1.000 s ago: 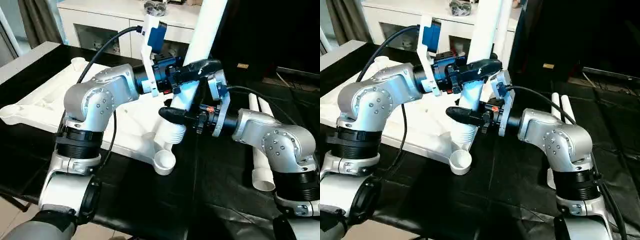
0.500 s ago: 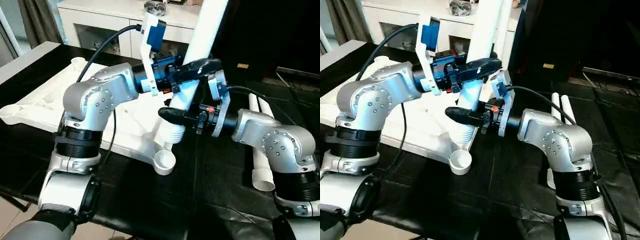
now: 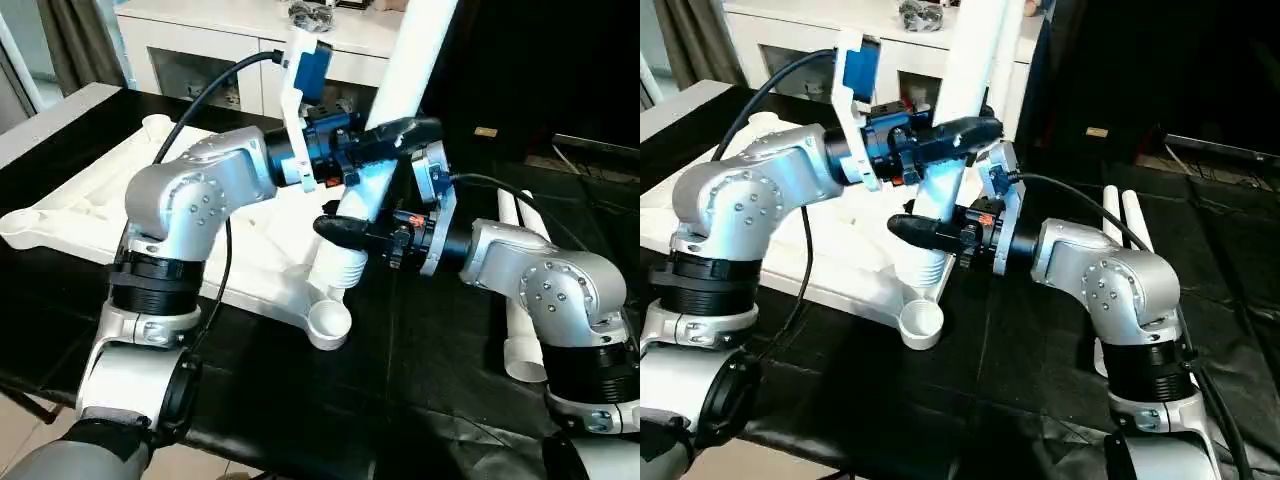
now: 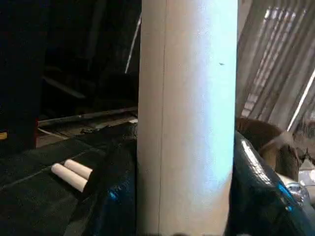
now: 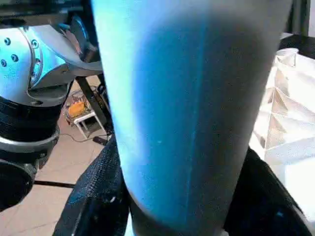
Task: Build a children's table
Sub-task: Pick table leg, then move to table
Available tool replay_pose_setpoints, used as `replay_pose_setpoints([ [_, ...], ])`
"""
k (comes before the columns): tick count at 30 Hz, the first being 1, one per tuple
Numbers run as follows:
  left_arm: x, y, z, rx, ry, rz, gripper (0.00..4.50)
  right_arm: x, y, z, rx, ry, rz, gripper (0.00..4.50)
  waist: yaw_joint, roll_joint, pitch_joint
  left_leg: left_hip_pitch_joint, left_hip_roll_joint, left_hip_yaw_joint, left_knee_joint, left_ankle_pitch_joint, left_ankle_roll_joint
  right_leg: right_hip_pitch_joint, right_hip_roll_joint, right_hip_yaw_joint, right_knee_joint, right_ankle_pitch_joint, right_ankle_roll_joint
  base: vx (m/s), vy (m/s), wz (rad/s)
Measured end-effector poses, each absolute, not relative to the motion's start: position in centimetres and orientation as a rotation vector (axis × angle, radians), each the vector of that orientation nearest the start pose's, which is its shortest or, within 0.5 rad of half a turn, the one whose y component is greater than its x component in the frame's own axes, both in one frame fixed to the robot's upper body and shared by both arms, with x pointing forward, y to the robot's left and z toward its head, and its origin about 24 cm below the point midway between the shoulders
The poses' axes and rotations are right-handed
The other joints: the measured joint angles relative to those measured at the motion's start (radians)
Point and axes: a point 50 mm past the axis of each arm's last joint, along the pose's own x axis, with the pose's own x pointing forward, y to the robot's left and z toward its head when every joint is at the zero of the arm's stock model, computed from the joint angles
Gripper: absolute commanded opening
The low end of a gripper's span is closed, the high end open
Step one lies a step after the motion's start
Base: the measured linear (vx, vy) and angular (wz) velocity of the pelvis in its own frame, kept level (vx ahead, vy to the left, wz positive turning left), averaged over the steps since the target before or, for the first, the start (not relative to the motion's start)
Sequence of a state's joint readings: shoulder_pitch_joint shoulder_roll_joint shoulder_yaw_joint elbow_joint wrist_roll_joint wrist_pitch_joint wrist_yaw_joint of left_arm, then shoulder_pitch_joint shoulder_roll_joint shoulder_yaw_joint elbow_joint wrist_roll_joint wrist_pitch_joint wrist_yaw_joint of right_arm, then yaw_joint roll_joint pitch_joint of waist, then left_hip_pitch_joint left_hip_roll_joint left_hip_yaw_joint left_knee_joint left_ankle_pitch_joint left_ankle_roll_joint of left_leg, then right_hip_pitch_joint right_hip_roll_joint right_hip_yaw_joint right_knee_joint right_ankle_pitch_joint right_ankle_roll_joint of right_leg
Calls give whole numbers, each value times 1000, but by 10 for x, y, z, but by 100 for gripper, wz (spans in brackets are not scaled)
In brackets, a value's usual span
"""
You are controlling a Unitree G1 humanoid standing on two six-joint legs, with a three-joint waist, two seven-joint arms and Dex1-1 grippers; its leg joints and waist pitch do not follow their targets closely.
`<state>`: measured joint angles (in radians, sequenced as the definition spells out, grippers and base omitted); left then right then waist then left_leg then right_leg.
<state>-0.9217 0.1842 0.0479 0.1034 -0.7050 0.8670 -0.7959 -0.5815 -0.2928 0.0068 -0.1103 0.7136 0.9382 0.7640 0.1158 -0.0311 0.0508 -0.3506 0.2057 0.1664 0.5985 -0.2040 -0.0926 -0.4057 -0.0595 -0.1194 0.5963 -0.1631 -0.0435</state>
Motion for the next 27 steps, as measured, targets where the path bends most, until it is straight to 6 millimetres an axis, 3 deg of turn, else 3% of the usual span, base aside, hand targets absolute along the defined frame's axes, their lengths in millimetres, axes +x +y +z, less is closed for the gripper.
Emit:
replay_pose_setpoints([
  [3, 319, 63, 256, -464, -57, -1398, 262, 294, -94, 169, 337, 175, 1218, 196, 2, 0, 0, -1, 0, 0, 1, 0, 0, 0, 0, 0, 0, 1, -1, 0, 0, 0],
  [4, 319, 63, 262, -489, -79, -1400, 292, 294, -92, 171, 347, 150, 1211, 195, 2, 0, 0, 0, 0, 0, 1, 0, 0, 0, 0, 0, 0, 1, -2, 0, 0, 0],
  [6, 317, 63, 273, -550, -135, -1417, 299, 297, -91, 173, 362, 117, 1162, 195, 3, 0, 0, 0, 0, 0, 1, 0, 0, 0, 0, 0, 0, 1, -2, 0, 0, 0],
  [8, 313, 63, 284, -579, -198, -1454, 301, 303, -96, 164, 384, 154, 1086, 194, 8, 0, 0, 0, 0, 0, 2, 0, 0, 1, 0, 0, 0, 1, -1, 0, 0, 0],
  [11, 310, 61, 291, -577, -237, -1473, 302, 305, -97, 151, 402, 199, 1034, 192, 9, 0, 0, 0, 0, 0, 2, 0, 0, 1, 0, 0, 0, 1, -1, 0, 0, 0],
  [16, 318, 70, 288, -481, -271, -1349, 302, 309, -100, 151, 361, 167, 956, 192, 2, 1, -1, 1, 0, 0, 2, 0, -1, 1, 0, 0, 0, 2, 0, 0, 0, 0],
  [19, 329, 89, 264, -367, -219, -1147, 302, 312, -108, 144, 294, 131, 821, 192, -1, 6, -3, 1, 0, -2, 1, 0, -1, 2, 0, 0, -1, 1, 1, 0, 0, 0],
  [22, 337, 122, 224, -258, -129, -885, 302, 310, -123, 124, 176, 152, 673, 192, -4, 8, -3, 0, 0, -4, 1, 1, -2, 1, 1, 0, -1, 1, 1, 0, 0, 0],
  [24, 334, 141, 194, -186, -50, -733, 302, 303, -128, 110, 94, 167, 602, 192, -6, 9, -3, 0, 1, -4, 0, 0, -2, 1, 1, 0, -1, 1, 2, 0, 0, 0],
  [27, 324, 159, 160, -117, 25, -590, 302, 295, -125, 97, 140, 184, 507, 192, -15, 9, -3, 0, 1, -5, -1, 0, -2, 0, 1, -1, -1, 0, 1, 0, 0, 0],
])
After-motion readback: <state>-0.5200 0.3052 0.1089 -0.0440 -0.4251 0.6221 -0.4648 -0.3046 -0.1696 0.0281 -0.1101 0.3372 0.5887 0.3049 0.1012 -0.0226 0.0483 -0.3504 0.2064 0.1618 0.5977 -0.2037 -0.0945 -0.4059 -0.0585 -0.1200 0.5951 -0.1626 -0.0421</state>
